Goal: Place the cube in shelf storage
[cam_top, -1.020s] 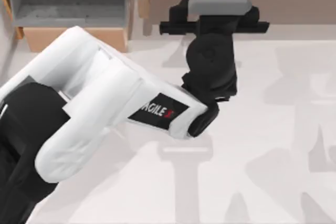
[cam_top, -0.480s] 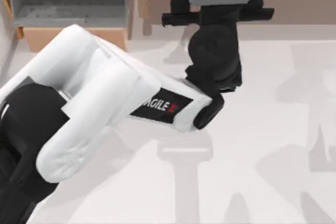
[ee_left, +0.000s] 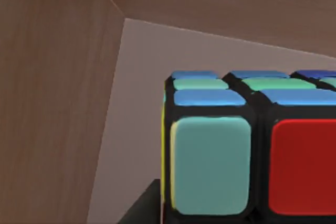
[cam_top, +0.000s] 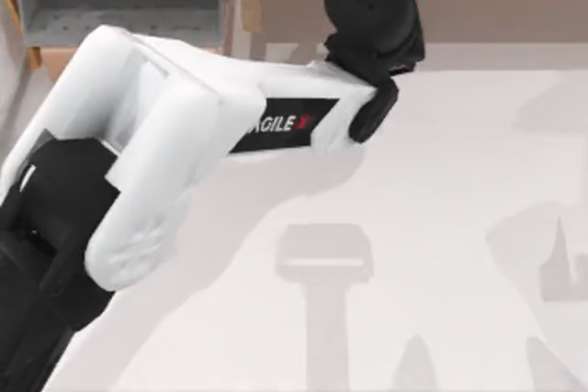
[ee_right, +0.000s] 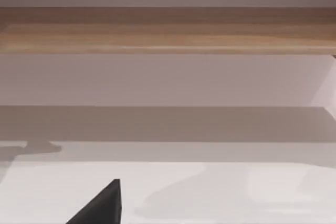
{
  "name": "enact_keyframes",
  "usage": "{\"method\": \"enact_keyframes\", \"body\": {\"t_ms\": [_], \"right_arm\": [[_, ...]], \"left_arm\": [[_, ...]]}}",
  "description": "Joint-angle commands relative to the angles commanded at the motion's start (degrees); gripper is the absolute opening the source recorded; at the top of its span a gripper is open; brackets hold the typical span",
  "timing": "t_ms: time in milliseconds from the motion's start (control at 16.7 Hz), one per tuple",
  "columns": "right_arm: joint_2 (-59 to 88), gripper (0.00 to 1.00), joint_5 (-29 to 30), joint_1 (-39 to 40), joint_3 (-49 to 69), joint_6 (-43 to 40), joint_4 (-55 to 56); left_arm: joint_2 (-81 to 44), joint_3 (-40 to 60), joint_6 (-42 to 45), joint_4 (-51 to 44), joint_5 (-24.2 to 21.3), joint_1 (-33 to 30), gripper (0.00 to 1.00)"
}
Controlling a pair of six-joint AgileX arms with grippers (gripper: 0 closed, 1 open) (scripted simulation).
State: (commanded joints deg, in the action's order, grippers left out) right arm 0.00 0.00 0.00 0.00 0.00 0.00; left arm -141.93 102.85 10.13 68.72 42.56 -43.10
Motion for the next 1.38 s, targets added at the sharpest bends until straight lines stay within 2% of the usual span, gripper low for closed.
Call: {"method": "enact_keyframes", "body": {"t_ms": [360, 660, 1380], "right_arm": [[0.0, 1.00, 0.0, 0.0, 0.0, 0.0, 0.0], [0.0, 1.00, 0.0, 0.0, 0.0, 0.0, 0.0], [0.0, 1.00, 0.0, 0.0, 0.0, 0.0, 0.0]], "left_arm": [[-5.7, 5.1, 0.4, -11.9, -5.8, 2.4, 0.00], [-6.1, 5.3, 0.5, -12.5, -6.1, 2.5, 0.00], [-6.1, 5.3, 0.5, -12.5, -6.1, 2.5, 0.90]]}}
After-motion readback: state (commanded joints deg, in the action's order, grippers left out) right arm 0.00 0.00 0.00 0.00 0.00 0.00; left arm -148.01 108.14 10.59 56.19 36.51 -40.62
